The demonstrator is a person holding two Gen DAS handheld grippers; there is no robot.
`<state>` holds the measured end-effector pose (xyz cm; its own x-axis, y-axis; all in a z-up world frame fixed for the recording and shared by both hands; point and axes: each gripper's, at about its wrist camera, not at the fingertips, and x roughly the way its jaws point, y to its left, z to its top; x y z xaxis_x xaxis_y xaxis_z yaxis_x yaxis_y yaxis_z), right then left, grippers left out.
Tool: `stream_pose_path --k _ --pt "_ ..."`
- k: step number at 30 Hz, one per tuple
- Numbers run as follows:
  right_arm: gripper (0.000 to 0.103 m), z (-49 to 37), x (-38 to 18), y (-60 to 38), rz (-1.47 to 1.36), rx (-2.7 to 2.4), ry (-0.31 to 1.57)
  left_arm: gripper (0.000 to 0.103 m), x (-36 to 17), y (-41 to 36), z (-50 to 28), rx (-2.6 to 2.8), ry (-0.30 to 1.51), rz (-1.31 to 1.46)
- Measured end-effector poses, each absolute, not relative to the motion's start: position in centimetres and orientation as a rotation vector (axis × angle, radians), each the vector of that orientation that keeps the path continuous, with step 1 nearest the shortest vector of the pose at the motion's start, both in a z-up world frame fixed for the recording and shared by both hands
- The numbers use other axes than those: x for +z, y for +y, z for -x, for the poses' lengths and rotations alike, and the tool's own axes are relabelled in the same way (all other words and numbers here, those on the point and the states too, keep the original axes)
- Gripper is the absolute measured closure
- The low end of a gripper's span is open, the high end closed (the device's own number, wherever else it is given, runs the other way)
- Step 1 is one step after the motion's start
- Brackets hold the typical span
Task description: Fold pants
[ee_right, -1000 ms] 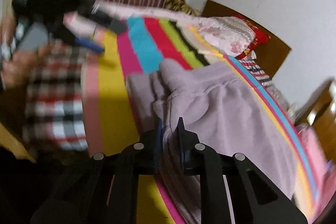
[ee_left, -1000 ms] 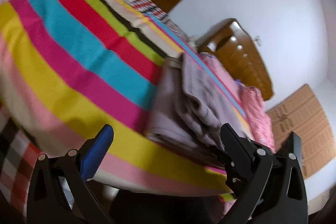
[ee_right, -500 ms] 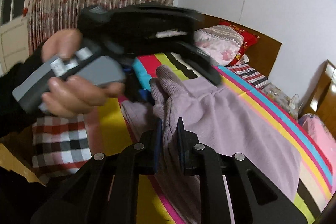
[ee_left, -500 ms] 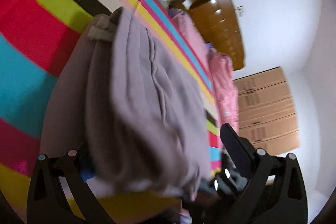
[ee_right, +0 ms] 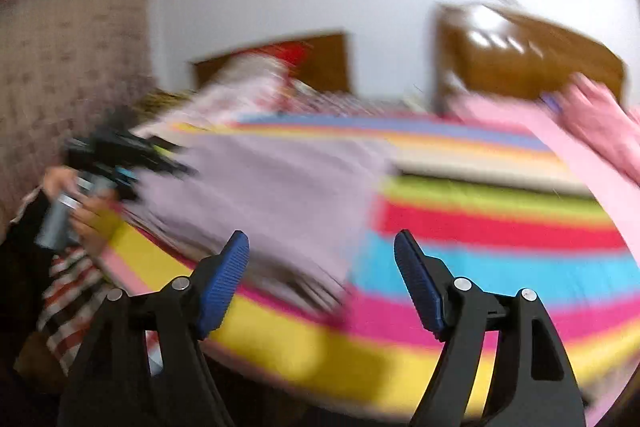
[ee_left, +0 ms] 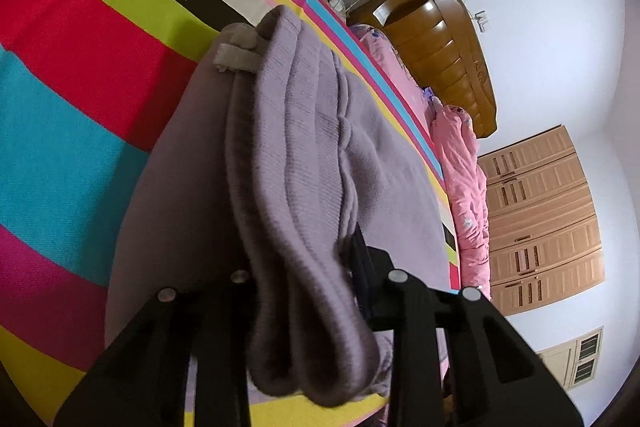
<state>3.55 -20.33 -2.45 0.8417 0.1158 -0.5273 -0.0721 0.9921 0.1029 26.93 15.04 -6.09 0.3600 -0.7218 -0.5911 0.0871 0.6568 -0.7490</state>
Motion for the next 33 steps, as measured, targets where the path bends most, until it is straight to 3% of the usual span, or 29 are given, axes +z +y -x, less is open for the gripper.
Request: stream_pose_path --k 14,17,21,26,29,31,33 --pt "0.03 -5.7 -6.4 -18.7 0.073 -0.01 0.602 0.072 -5.5 15.0 -26.8 -0.55 1.106 0.699" --pt "0.03 -6.0 -6.8 -18.1 0.139 -0.057 0.576 0.076 -5.0 14.6 -26.6 -0.534 1.094 0.686" --pt "0.03 -6.7 -6.7 -17.2 0.198 -0.107 0.543 0.081 -0.7 12.1 -25.7 -0.551 1.015 0.538" --pt "0.03 -7.2 -6.4 -17.2 0.248 -0.163 0.535 0.082 5.8 12.7 -24.0 -0.674 0.882 0.491" --pt "0.028 -7.1 -7.2 -17.9 0.226 -0.143 0.572 0.082 1.2 15.8 -24.3 -0.603 0.932 0.512" --pt "0.026 -6.9 -7.9 -18.4 0.169 -0.139 0.574 0.081 -6.5 18.0 -25.6 -0.61 1.027 0.681" --pt "0.024 -7.2 -7.8 -18.7 0.159 -0.139 0.581 0.08 -7.5 19.4 -25.1 -0.693 0.947 0.78"
